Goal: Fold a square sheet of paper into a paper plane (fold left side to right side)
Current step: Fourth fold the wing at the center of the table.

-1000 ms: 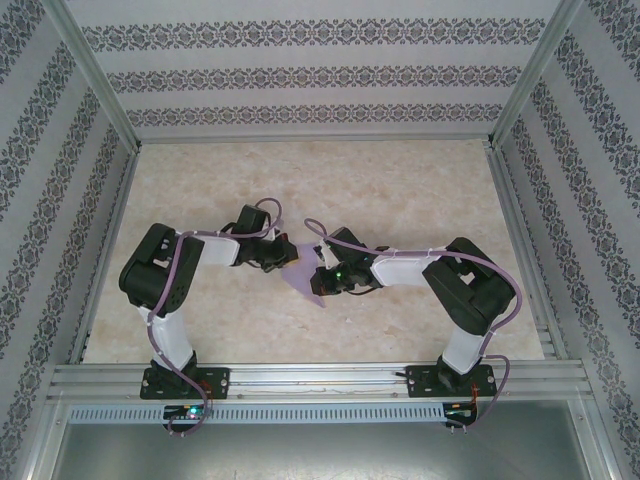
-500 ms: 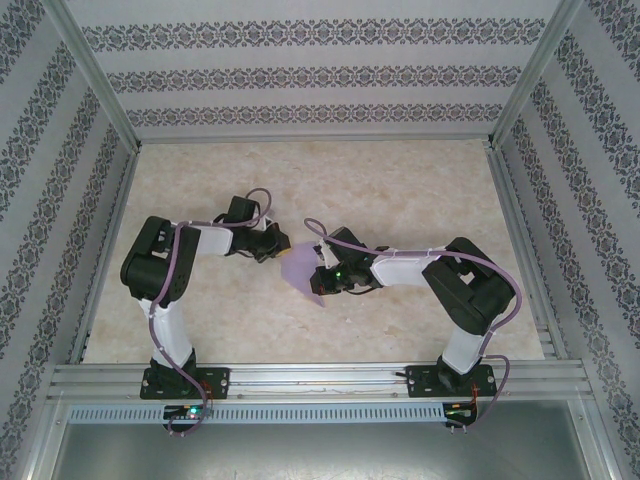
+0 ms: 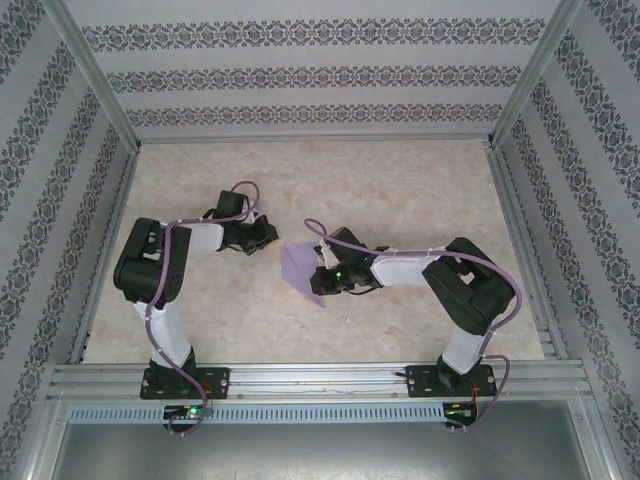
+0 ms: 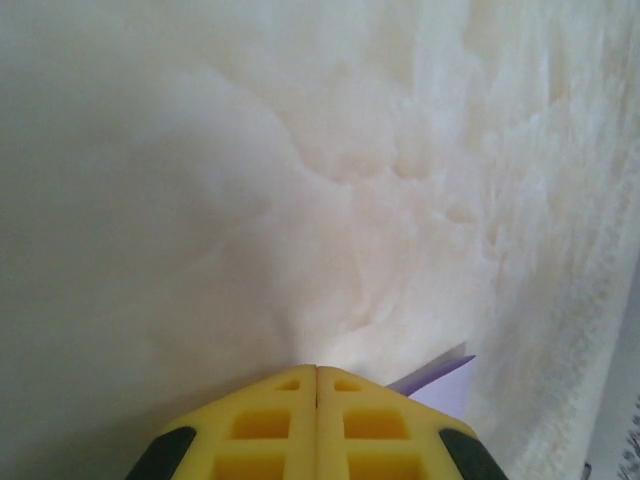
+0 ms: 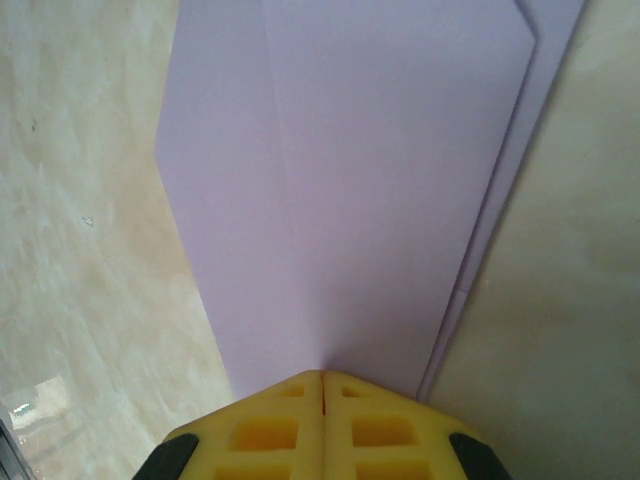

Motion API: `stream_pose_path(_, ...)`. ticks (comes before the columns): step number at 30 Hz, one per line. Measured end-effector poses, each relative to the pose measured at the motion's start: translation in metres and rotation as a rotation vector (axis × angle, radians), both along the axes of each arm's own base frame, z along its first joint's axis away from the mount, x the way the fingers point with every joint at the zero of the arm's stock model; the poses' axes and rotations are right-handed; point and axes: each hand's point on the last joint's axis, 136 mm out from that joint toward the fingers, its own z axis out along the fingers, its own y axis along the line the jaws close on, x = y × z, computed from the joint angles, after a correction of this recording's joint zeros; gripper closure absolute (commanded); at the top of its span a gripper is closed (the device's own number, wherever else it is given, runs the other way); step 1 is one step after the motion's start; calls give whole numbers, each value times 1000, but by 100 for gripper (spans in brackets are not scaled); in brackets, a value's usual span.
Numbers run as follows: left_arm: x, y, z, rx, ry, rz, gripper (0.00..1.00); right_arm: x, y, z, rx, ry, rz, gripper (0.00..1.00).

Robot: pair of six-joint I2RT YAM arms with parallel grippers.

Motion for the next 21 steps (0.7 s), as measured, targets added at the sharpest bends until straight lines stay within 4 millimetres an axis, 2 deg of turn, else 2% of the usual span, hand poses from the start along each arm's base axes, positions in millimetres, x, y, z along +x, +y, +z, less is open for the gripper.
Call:
stream_pose_path(2,-3,9,13,18,-32,24,98,0,0,0,0,0,0,100)
stream_pose_path(4,-12,11,27,21,-64,25,98,0,0,0,0,0,-1,100)
stream_pose_path(8,-38,-10,45,4,-105,-34,98,0,0,0,1,2,-2,100)
stream_pose_path(15,-86,-77,29,-29,-56,-207,98,0,0,0,3,1,-3,100)
stream_pose_path(18,-91,-89,19,-24,-30,-237,98,0,0,0,3,1,-2,100)
stream_pose_path(21,-87,-93,10,-19,-17,-239,98,0,0,0,4,2,-2,100)
